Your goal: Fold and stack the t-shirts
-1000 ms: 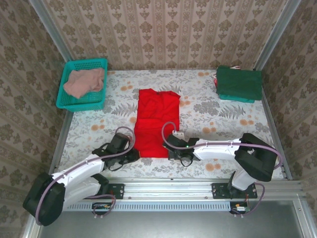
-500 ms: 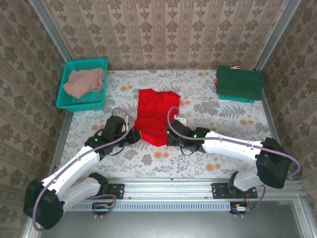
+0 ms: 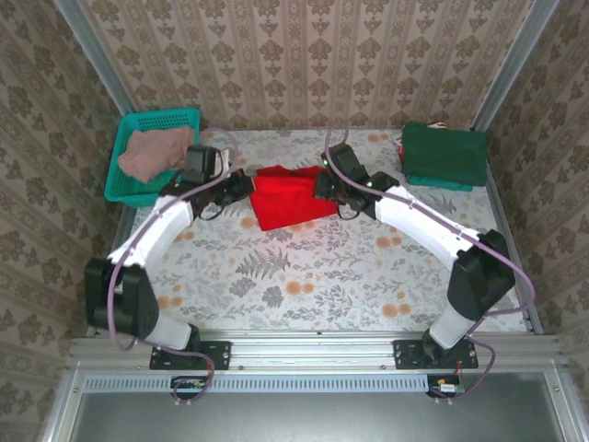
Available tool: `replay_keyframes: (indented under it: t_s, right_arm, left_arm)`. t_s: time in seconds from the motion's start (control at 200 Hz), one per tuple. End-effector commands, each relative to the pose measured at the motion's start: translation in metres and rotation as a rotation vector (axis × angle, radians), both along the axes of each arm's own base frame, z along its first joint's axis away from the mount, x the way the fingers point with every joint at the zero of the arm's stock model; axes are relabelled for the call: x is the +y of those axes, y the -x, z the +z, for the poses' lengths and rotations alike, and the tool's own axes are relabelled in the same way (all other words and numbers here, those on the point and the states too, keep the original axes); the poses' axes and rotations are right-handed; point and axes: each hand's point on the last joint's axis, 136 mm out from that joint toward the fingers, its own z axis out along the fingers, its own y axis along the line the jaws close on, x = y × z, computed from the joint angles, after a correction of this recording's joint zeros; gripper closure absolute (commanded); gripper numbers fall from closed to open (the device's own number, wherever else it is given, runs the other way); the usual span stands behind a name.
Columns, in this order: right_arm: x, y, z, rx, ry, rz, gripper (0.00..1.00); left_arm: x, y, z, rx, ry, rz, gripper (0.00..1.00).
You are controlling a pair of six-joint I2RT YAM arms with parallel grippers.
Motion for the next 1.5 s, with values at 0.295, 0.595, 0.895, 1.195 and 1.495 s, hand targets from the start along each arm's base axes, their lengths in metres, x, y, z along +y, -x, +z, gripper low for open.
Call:
replay_keyframes:
  t_s: [0.295,0.595,0.895,1.195,1.495]
  right_arm:
    - [-0.009,-0.087,-0.046,0.115,-0.045,0.015,1.00]
    - [-0.013,-0.128,-0.084,0.171,-0.055,-0.001,0.94]
    - [-0.041,-0.143,-0.046,0.090,0.027,-0.030,0.47]
    - [-0.004,-0.116,-0.065,0.090,-0.070,0.107,0.58]
    - [-0.010,-0.159,-0.131,0.240,0.026,0.051,0.59]
  left_arm:
    - [-0.005,-0.097,-0.046,0.119,0.025,-0.069,1.00]
    - [0.012,-0.145,-0.070,0.168,-0.002,-0.037,0.65]
    - [0.015,-0.133,-0.041,0.083,-0.135,-0.060,0.60]
    - [-0.058,-0.101,-0.086,0.098,-0.195,-0.254,0.58]
    - [-0.013,-0.088,-0.163,0.233,-0.307,-0.147,0.64]
